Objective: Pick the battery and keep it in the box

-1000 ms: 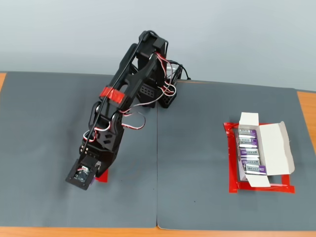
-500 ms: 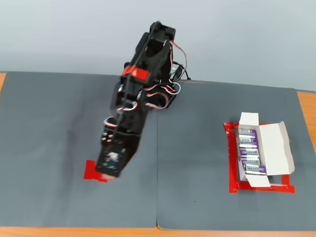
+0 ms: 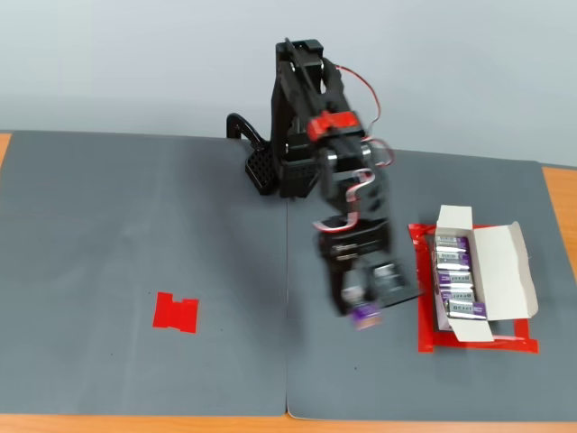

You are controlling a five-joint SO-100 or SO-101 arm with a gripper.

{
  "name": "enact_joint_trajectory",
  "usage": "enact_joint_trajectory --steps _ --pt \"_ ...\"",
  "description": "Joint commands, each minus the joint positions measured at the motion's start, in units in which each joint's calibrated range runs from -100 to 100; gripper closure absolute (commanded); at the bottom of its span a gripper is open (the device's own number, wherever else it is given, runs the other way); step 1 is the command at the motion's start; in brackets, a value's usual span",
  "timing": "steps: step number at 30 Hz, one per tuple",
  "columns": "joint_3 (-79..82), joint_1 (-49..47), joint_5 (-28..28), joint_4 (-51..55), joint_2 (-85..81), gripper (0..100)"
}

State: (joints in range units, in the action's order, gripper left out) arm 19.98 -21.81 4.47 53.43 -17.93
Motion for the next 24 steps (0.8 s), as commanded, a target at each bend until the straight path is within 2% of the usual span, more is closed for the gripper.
enact_joint_trajectory --steps 1,9,24 --pt "-2.5 -6.8 -0.2 -0.6 -2.0 95" --pt "-9.0 -18.3 -0.2 -0.6 5.8 95" --pt "-19.5 -29.6 -0.1 -0.6 22.5 95"
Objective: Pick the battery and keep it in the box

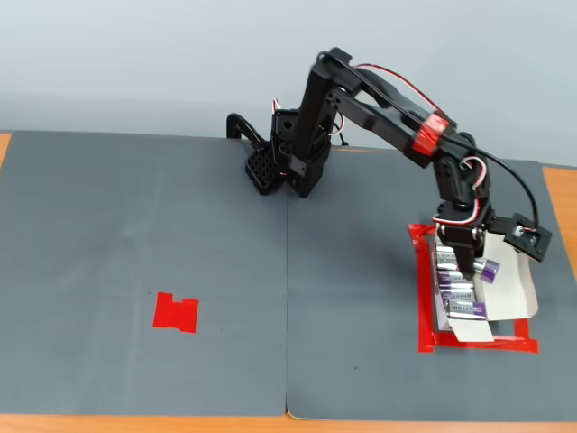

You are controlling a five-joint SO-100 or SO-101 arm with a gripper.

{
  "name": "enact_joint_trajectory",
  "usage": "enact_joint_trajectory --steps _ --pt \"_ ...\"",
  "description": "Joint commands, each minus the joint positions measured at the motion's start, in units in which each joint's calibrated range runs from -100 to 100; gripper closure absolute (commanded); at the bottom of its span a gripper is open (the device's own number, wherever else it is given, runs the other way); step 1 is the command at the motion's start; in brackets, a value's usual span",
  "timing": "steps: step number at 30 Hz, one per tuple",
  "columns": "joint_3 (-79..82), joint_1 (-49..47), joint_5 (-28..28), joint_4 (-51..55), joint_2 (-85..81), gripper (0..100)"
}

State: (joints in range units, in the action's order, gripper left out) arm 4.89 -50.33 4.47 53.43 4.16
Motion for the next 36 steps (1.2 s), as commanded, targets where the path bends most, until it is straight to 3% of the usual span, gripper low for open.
enact_joint_trajectory --steps 1,36 --pt "-4.7 -1.5 -0.2 -0.6 1.3 95" --pt "0.4 -1.7 -0.2 -0.6 6.4 95"
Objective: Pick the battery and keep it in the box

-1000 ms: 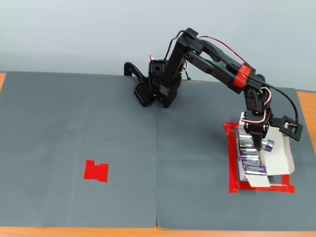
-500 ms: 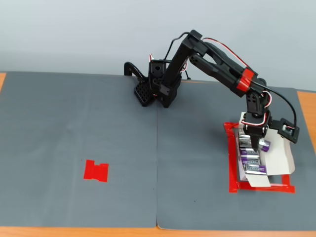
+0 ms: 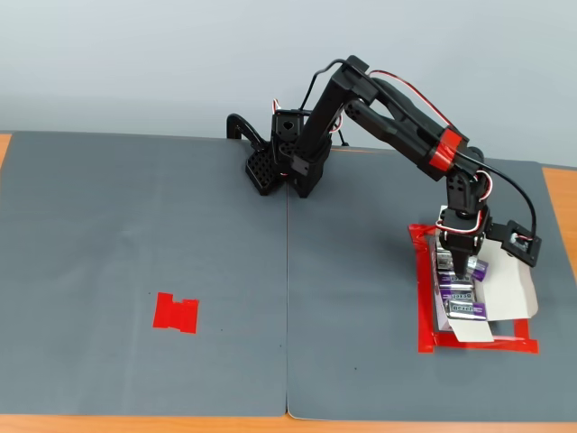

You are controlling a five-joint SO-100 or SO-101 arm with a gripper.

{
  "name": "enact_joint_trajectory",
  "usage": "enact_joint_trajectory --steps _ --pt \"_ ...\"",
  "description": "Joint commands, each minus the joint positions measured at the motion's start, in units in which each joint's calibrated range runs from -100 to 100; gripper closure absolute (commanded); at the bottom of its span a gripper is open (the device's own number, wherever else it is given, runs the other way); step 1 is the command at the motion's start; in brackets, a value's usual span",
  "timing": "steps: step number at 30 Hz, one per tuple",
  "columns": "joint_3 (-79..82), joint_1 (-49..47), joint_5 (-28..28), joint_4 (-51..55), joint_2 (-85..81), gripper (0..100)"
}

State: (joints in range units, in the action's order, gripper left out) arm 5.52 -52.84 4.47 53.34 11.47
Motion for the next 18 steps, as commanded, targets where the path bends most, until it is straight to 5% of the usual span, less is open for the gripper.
enact_joint_trajectory --steps 1,18 --pt "-0.2 0.8 -0.2 -0.4 -0.9 95" --pt "-0.2 1.0 -0.2 0.2 -1.6 80"
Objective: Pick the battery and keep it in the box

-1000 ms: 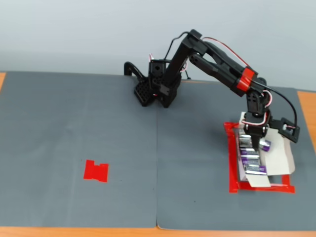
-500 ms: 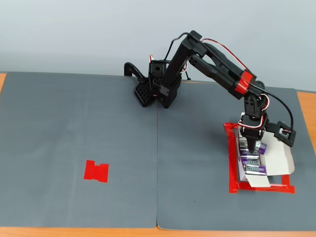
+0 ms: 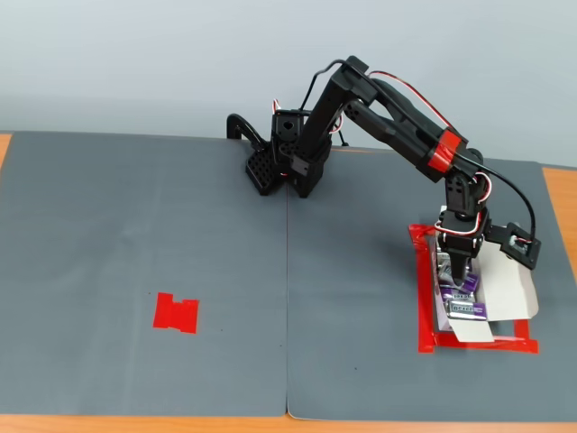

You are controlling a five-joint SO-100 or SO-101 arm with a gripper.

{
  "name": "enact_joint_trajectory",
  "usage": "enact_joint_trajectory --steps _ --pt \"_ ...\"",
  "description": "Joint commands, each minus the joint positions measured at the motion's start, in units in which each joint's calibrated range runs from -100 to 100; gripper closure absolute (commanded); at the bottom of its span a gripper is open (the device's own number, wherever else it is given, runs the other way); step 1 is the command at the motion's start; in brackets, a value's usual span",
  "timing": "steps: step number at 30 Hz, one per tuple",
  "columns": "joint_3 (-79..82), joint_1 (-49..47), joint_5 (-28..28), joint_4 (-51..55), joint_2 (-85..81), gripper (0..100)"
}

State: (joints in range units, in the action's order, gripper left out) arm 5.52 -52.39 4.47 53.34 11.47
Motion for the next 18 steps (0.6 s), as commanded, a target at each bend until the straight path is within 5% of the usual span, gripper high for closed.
enact_joint_trajectory --steps 1,18 --pt "-0.2 0.6 -0.2 0.2 -1.8 80" --pt "-0.2 8.7 -0.3 0.3 -20.6 80"
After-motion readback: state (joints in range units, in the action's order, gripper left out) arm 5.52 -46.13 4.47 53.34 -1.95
